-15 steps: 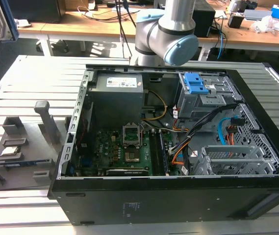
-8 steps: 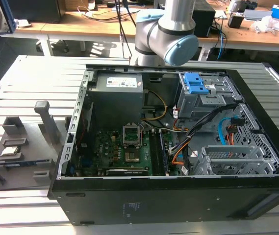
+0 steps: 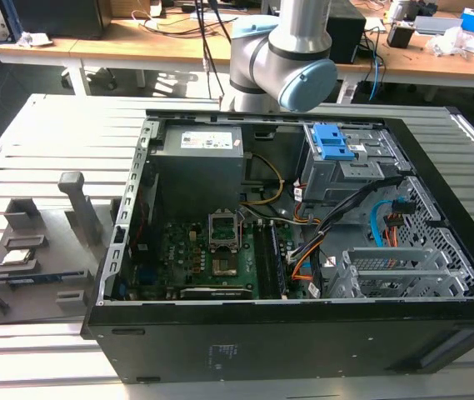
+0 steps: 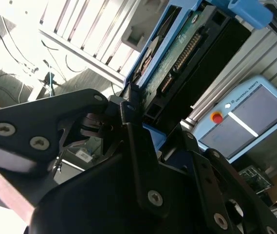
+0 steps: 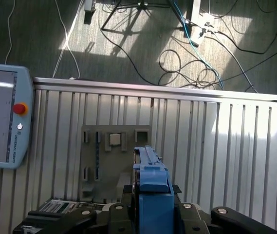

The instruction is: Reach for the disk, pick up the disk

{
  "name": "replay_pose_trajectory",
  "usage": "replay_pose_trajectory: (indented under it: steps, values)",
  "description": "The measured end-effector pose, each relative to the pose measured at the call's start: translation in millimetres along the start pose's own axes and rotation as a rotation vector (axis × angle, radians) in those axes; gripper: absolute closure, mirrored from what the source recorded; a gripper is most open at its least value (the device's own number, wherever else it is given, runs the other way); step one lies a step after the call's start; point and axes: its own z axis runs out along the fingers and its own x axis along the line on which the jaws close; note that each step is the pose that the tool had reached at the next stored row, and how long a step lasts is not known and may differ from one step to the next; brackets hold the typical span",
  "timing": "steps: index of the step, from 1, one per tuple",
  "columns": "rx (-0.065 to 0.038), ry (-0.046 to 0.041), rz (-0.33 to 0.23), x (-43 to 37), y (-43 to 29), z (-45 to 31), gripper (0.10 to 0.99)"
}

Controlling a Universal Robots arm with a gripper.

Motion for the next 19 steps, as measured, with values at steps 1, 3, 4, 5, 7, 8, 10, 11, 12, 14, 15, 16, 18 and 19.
replay_pose_trajectory:
  steps: [1,3,4,5,7,8,10,11,12,14,15,16,18,19]
  values:
    - [0.000,0.0000,0.000,0.1,0.1,-4.3,0.718]
    - [0.000,0.0001,0.000,0.2,0.1,-8.3,0.718]
    - [0.000,0.0000,0.000,0.2,0.1,-10.7,0.718]
    - [0.000,0.0000,0.000,0.3,0.2,-14.0,0.718]
    - [0.000,0.0000,0.000,0.4,0.2,-17.8,0.718]
    - [0.000,0.0000,0.000,0.5,0.2,-21.4,0.718]
    - [0.000,0.0000,0.000,0.5,0.3,-24.9,0.718]
    - [0.000,0.0000,0.000,0.6,0.4,-28.7,0.718]
    - [-0.001,0.0001,0.000,0.7,0.4,-33.4,0.718]
    - [-0.001,0.0001,0.000,0.9,0.5,-40.2,0.718]
    - [-0.001,0.0001,0.000,0.9,0.6,-42.2,0.718]
    - [-0.001,0.0000,0.000,1.0,0.6,-45.1,0.718]
    - [-0.001,0.0000,0.000,1.0,0.6,-46.4,0.718]
    - [-0.001,0.0000,0.000,1.0,0.6,-46.4,0.718]
